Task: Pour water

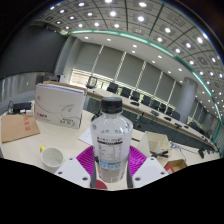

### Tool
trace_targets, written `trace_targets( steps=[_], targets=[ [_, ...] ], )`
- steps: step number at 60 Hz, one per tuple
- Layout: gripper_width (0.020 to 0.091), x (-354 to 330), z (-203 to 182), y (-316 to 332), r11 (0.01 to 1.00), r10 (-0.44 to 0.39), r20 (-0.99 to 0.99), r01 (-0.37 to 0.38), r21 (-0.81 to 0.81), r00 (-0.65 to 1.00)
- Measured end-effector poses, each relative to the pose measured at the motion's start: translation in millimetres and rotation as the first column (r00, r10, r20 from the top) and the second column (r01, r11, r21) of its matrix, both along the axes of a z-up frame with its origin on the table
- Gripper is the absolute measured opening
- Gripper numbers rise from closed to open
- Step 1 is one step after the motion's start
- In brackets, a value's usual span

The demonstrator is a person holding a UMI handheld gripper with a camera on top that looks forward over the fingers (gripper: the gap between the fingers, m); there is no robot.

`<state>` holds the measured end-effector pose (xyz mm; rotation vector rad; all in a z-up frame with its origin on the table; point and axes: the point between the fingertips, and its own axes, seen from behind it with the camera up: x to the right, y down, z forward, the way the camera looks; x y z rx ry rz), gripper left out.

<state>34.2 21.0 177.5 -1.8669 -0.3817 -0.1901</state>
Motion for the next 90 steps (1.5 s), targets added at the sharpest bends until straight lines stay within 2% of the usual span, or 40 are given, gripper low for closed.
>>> trace_targets(
  steps=[9, 15, 23, 27, 36, 38, 40, 41, 43, 48, 53, 66, 78, 90],
  targets=[
    [0.0416, -7, -55, -3, 0.996, 0.009, -0.209, -0.029, -0.090, 0.978],
    [0.0415, -8, -85, -6, 0.992, 0.022, -0.248, -0.052, -0.113, 0.969],
    [0.0428, -5, -122, -12, 0.986, -0.012, -0.289, -0.037, -0.163, 0.957],
    [0.0454, -1, -121, -14, 0.991, 0.006, -0.304, -0.047, -0.127, 0.953],
    [0.0586, 1, -126, -22, 0.987, 0.010, -0.320, -0.060, -0.147, 0.947],
    [0.0697, -1, -131, -26, 0.981, 0.004, -0.320, -0.065, -0.182, 0.947],
    [0.0855, -3, -133, -30, 0.976, 0.002, -0.329, -0.074, -0.206, 0.944],
    [0.0870, -4, -133, -32, 0.974, 0.001, -0.336, -0.077, -0.213, 0.942],
    [0.0841, -2, -130, -34, 0.972, -0.013, -0.345, -0.069, -0.224, 0.939],
    [0.0862, 4, -118, -45, 0.969, -0.048, -0.334, -0.038, -0.245, 0.941],
    [0.0862, 5, -98, -64, 0.961, -0.101, -0.307, 0.013, -0.275, 0.946],
    [0.0861, -16, -34, -151, 0.916, -0.229, -0.251, 0.122, -0.382, 0.941],
    [0.0864, -54, 9, -239, 0.897, -0.273, -0.194, 0.177, -0.405, 0.942],
    [0.0862, -81, 23, -290, 0.896, -0.283, -0.181, 0.192, -0.400, 0.942]
  ],
)
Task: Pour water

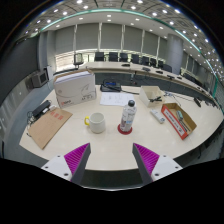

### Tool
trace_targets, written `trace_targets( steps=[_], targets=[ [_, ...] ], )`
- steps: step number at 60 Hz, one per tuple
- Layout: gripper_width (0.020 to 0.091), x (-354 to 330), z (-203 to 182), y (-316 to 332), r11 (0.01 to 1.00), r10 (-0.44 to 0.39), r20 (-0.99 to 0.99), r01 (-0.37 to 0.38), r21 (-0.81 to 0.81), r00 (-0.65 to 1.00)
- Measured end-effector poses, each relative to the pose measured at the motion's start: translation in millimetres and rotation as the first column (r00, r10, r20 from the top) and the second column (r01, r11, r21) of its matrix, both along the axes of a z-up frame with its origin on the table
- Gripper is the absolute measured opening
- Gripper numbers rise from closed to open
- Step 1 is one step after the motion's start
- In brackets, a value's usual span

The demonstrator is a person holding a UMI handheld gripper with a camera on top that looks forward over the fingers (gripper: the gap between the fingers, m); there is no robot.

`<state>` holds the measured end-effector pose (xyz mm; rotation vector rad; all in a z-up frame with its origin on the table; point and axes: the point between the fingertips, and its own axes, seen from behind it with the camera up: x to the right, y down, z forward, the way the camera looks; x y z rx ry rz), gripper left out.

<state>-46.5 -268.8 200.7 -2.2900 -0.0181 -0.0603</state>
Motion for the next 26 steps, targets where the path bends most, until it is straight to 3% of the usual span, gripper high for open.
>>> trace_targets(
  steps=[26],
  targets=[
    [0.0859, 1, 10, -7, 1.000, -0.014, 0.049, 0.014, -0.003, 0.999]
  ],
)
